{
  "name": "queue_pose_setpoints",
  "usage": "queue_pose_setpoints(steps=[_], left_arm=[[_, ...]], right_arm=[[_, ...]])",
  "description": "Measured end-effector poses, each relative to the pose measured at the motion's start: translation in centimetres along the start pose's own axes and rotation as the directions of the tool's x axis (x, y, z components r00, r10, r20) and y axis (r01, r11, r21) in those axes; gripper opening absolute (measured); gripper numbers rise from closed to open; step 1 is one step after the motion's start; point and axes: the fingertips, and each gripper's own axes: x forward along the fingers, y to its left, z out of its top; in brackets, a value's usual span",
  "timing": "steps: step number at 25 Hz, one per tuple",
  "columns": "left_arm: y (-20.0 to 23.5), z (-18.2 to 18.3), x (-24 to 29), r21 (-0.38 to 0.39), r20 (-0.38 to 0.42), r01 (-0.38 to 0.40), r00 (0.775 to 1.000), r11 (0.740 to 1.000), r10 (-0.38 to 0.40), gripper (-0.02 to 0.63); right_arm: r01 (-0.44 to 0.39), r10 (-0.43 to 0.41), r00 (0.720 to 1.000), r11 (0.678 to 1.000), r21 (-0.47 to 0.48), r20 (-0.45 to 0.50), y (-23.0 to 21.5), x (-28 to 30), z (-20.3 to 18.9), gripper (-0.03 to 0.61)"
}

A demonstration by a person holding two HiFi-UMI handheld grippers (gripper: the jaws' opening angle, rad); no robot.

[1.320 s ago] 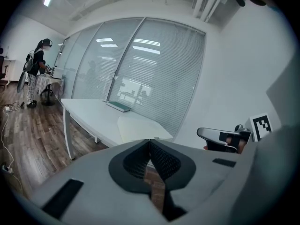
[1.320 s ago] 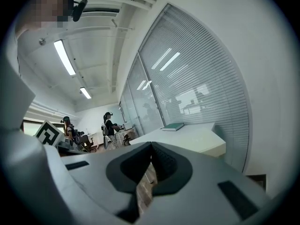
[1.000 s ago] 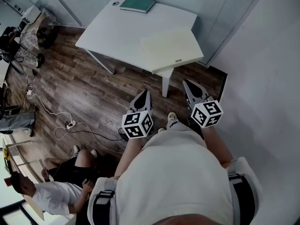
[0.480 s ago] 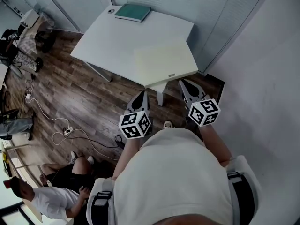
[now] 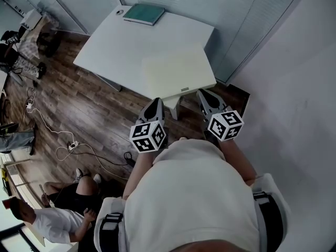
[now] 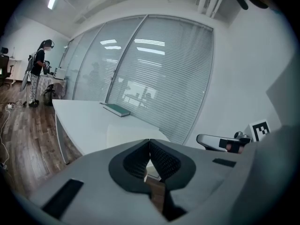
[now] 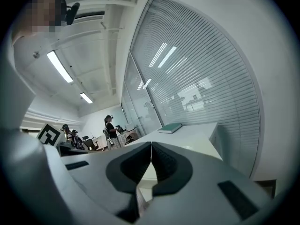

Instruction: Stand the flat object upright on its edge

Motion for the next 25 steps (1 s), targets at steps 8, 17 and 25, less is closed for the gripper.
queue_pose_setpoints(steps=[8, 17, 25], left_arm=[[-0.4, -0.1, 1.1, 0.004, 0.002, -0.034, 0.999, 0.999, 0.034, 0.021], [-0.6, -1.6, 1.7, -0.001, -0.018, -0.047, 0.999, 0.999, 0.047, 0.021], [-0.8, -1.4, 2.6, 0.016, -0.029, -0.018, 0.999, 1.000, 0.018, 0.021]], right_arm=[[-0.009, 0.008, 1.000, 0.990, 0.142, 0.005, -3.3, 0.6, -1.7, 0.020], [-0.003, -0.002, 1.000, 0.952, 0.306, 0.016, -6.1, 1.1, -4.8, 0.021], [0.035, -0.043, 0.999, 0.901, 0.432, 0.009, -8.7, 0.9, -7.3, 0.021]])
